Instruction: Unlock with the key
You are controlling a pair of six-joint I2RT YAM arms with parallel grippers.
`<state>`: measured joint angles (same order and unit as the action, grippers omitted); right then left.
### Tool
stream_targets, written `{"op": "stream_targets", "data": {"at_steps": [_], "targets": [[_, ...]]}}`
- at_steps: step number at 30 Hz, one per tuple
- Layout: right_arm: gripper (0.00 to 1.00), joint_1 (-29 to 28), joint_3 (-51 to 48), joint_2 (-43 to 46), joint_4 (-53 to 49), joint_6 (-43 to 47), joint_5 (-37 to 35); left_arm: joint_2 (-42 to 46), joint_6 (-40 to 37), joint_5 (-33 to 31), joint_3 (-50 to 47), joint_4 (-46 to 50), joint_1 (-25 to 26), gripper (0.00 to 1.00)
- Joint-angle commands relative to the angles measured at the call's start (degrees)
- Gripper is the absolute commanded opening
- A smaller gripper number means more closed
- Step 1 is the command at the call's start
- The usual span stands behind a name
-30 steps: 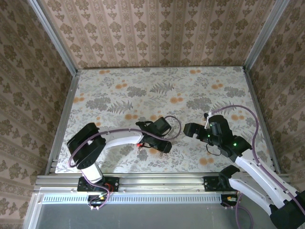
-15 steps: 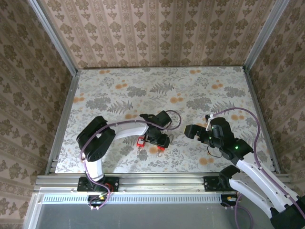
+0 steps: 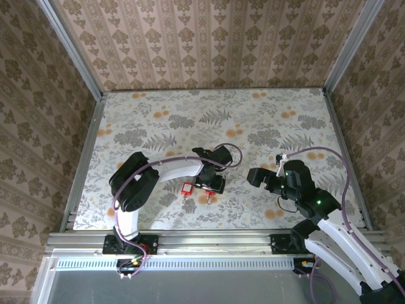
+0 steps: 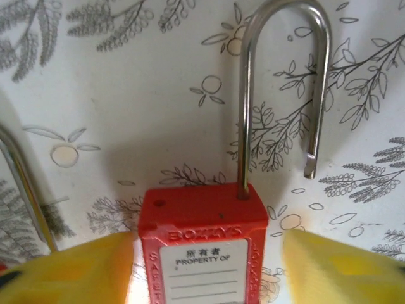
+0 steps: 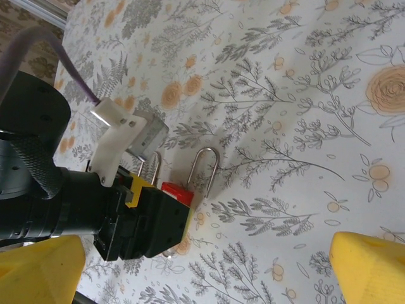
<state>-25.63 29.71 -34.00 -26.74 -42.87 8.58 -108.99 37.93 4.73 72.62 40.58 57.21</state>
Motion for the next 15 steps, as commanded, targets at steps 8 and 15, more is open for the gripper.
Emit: {"op": "stream_targets", "data": {"at_steps": [8,15], "targets": [[1.00,0.5,0.4,2.5,-7.3,2.3,-3.0,16.2,1.3,-2.9,0.3,-3.6,-1.1,0.95],[1.00,0.9,0.6,2.3,-10.8,6.7,-11.8,33.9,-8.8,-10.2,-10.1,-17.5,-12.7,1.00]]}}
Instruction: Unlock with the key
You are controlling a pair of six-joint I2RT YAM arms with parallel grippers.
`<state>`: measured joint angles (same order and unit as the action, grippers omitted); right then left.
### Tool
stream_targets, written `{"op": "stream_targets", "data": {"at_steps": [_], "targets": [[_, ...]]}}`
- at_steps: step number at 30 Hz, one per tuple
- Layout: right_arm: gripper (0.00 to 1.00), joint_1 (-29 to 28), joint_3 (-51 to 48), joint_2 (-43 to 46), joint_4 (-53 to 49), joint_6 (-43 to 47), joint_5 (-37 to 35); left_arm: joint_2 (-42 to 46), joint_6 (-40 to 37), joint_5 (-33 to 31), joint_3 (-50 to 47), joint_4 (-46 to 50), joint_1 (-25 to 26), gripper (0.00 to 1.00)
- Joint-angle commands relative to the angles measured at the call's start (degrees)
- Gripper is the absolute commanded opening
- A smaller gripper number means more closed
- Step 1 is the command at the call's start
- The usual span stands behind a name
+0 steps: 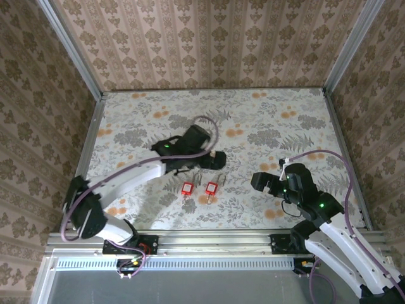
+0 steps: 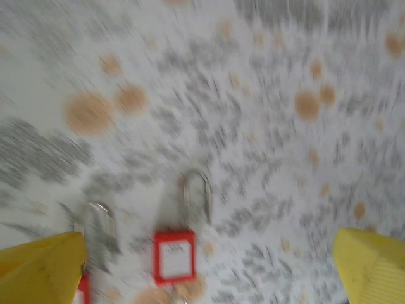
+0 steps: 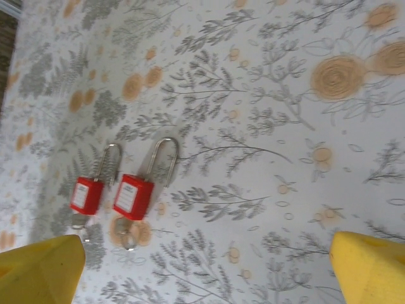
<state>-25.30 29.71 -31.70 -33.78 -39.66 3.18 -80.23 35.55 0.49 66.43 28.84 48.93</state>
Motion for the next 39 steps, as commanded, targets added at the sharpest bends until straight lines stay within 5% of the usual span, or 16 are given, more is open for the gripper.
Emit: {"op": "stream_targets", "data": {"at_steps": [1,5,9,13,18,27,30,35,37,39], "targets": [[1.00,0.9,1.4,-1.0,-5.2,4.8,-9.4,8.2,-8.6,-7.2,-6.3,-8.1,-7.7,1.00],[1.00,2.3,2.5,-5.3,-2.4,9.7,-21.7,15.8,-13.7,-7.4,-17.5,-19.7,-23.8,1.00],[1.00,9.1,3.1,-9.7,7.2,14.2,-25.7,17.2,-18.1,-10.5,-28.2,-30.6,-36.1,1.00],[1.00,14.0,0.3,-16.0,21.7,21.2,-32.1,18.9,-27.1,-11.2,-39.9,-48.4,-38.9,1.00],[1.00,16.2,-13.9,-22.0,58.4,31.7,-29.6,17.3,-34.7,-10.3,-47.3,-63.9,-42.0,1.00],[1.00,19.6,-19.3,-36.0,86.5,36.4,-26.0,-0.1,-38.1,-1.1,-52.8,-89.4,-48.4,1.00],[1.00,20.2,-18.3,-43.6,95.4,38.3,-20.0,-11.2,-38.4,4.9,-53.7,-102.8,-50.1,1.00],[1.00,21.5,-12.4,-57.6,97.4,36.4,-20.9,-9.1,-37.7,6.9,-49.0,-91.5,-51.3,1.00],[1.00,23.0,-6.8,-54.9,81.5,33.8,-20.2,-8.9,-37.6,6.7,-44.5,-82.7,-51.5,1.00],[1.00,22.6,-8.4,-56.8,88.2,35.2,-20.4,-8.7,-38.6,3.3,-43.4,-79.7,-49.6,1.00]]}}
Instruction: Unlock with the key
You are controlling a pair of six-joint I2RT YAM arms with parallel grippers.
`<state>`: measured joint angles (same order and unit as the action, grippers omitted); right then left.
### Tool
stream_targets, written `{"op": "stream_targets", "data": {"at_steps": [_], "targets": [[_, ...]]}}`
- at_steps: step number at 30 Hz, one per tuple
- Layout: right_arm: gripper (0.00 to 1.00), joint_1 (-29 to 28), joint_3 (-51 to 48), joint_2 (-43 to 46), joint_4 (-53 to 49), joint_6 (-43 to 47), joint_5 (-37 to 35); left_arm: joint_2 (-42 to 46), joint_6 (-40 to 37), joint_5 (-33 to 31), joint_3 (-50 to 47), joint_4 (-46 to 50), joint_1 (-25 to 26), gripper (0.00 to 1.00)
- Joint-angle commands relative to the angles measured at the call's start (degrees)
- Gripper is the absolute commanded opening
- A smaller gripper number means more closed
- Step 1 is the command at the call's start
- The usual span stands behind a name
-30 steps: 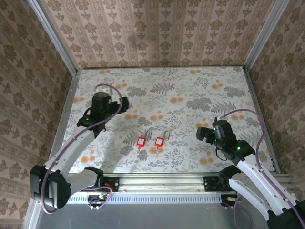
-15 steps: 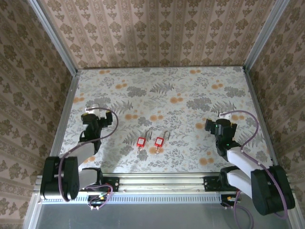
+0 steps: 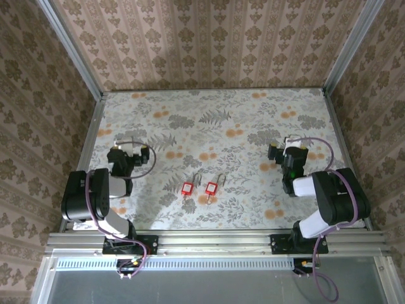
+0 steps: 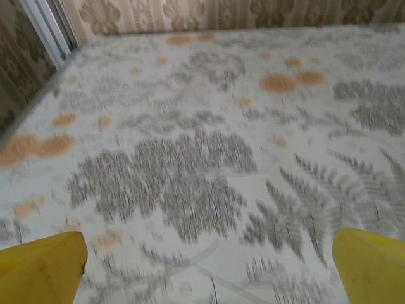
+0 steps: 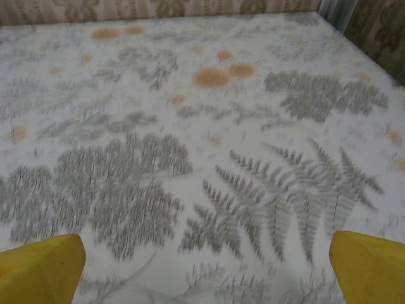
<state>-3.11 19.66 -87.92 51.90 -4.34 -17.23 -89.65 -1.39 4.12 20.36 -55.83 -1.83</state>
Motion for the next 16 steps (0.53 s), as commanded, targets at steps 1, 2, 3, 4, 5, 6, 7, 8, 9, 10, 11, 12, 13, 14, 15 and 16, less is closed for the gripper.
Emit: {"op": "stream_targets", "data": {"at_steps": [1,2,3,4,5,6,7,8,9,10,11,12,13,14,15,16], "targets": [[1.00,0.3,2.1,0.5,-0.3,-0.6,0.0,0.5,-1.9,-0.7,2.5,4.1,1.3,1.00],[1.00,0.4,2.1,0.5,-0.4,-0.6,0.1,0.7,-1.8,-0.6,2.6,4.7,1.3,1.00],[1.00,0.3,1.9,0.1,0.8,-0.4,0.0,0.5,-1.9,-0.7,2.5,4.2,1.3,1.00],[1.00,0.3,2.0,0.6,-0.3,-0.5,0.0,0.7,-1.8,-0.6,2.6,4.6,1.3,1.00],[1.00,0.3,2.1,0.5,-0.2,-0.4,-0.1,0.6,-1.9,-0.7,2.5,4.4,1.3,1.00],[1.00,0.2,2.0,0.3,0.3,-0.3,-0.2,0.6,-1.8,-0.7,2.5,4.4,1.3,1.00],[1.00,0.2,2.2,0.5,-0.5,-0.4,-0.1,0.6,-1.8,-0.6,2.5,4.3,1.3,1.00],[1.00,0.2,2.2,0.3,0.0,-0.3,-0.1,0.7,-1.9,-0.7,2.5,4.4,1.3,1.00],[1.00,0.2,2.3,0.4,-0.5,-0.4,-0.1,0.6,-1.9,-0.7,2.5,4.3,1.3,1.00],[1.00,0.3,2.3,0.3,-0.5,-0.6,-0.1,0.6,-1.9,-0.7,2.5,4.3,1.3,1.00],[1.00,0.3,2.4,0.2,-0.5,-0.5,-0.1,0.6,-1.8,-0.7,2.5,4.3,1.4,1.00],[1.00,0.3,2.4,0.4,-0.7,-0.6,-0.1,0.6,-1.8,-0.7,2.5,4.3,1.3,1.00],[1.00,0.3,2.3,0.3,-0.4,-0.5,-0.1,0.6,-1.8,-0.7,2.4,4.2,1.3,1.00],[1.00,0.3,2.2,0.4,-0.4,-0.5,-0.1,0.7,-1.8,-0.6,2.4,4.1,1.3,1.00],[1.00,0.2,2.1,0.4,-0.1,-0.4,0.0,0.7,-1.8,-0.6,2.3,4.0,1.3,1.00],[1.00,0.2,2.1,0.4,-0.1,-0.3,-0.1,0.7,-1.6,-0.4,2.2,3.7,1.1,1.00]]}}
